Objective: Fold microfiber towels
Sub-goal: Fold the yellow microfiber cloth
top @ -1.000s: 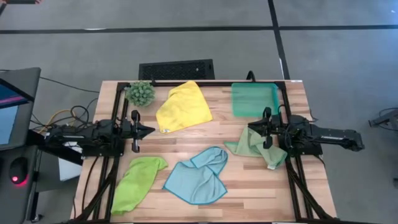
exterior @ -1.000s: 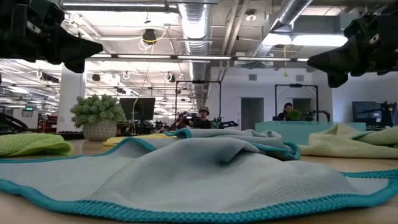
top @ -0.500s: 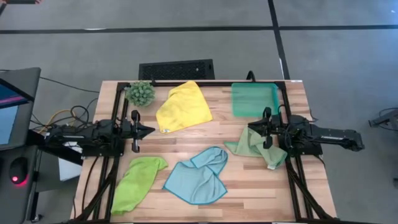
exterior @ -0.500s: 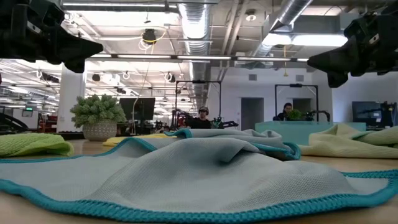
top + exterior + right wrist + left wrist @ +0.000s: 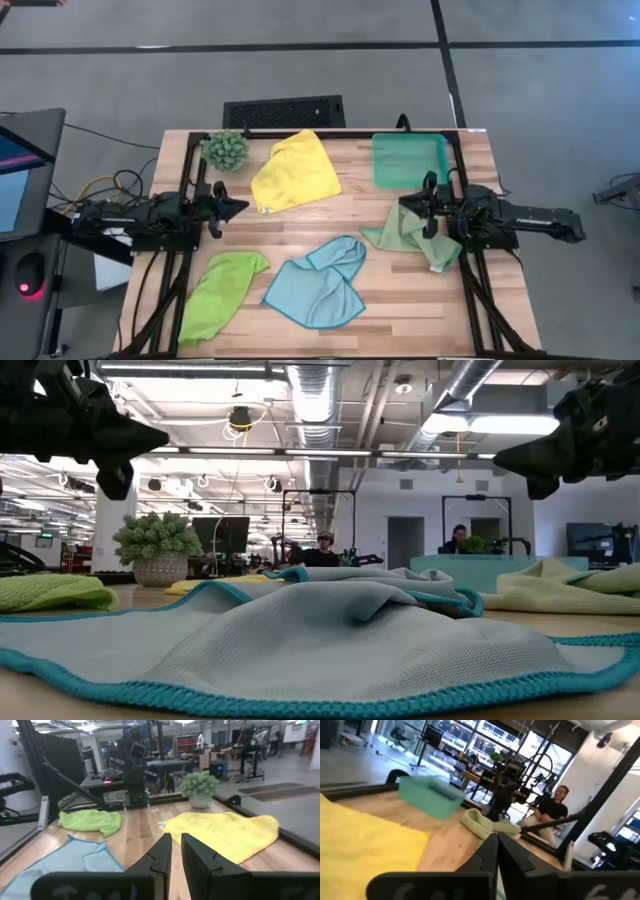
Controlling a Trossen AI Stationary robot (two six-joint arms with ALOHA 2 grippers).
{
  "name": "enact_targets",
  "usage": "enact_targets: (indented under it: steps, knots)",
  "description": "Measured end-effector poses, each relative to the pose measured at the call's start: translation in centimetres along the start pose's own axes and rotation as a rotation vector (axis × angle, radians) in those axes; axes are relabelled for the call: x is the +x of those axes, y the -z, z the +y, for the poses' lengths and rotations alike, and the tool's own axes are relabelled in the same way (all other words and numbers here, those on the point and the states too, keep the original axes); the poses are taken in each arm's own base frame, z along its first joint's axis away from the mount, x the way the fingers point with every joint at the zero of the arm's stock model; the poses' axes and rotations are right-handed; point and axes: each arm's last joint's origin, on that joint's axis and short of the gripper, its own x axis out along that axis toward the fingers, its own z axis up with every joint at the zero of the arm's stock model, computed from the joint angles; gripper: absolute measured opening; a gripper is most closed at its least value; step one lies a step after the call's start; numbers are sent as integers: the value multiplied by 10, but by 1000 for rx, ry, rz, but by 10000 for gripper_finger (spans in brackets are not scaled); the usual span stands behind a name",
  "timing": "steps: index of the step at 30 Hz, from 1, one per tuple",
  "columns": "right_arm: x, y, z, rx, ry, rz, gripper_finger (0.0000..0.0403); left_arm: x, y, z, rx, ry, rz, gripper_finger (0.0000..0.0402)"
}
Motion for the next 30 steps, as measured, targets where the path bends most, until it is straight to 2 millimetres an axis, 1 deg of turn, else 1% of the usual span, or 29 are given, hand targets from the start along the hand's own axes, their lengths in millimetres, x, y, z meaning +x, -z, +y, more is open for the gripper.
enact_targets:
  steps: [3,5,8,12,16,21,24,27,30]
  knots:
    - [0,0,0,-12,4,-4,67,0,-1,1,2,-47,-30,0]
    - [0,-1,0,-13,4,-15,67,0,-2,2,-30,-76,-50,0]
    - [-1,-10,0,-90,4,-103,67,0,-3,3,-40,-111,-72,0]
    - [-1,-13,0,-115,8,-134,67,0,-3,3,34,-131,-78,0]
    - [3,-9,-3,-93,106,-82,68,1,-4,3,149,-130,-73,0]
    - [12,-12,-4,-59,146,-98,82,10,6,9,195,-192,48,0]
    - [22,-12,-7,-39,180,-47,98,18,12,13,225,-255,166,0]
    - [34,-13,-11,-12,222,19,115,28,14,13,273,-297,269,0]
    - [51,-15,-14,1,240,66,132,40,19,15,341,-335,394,1]
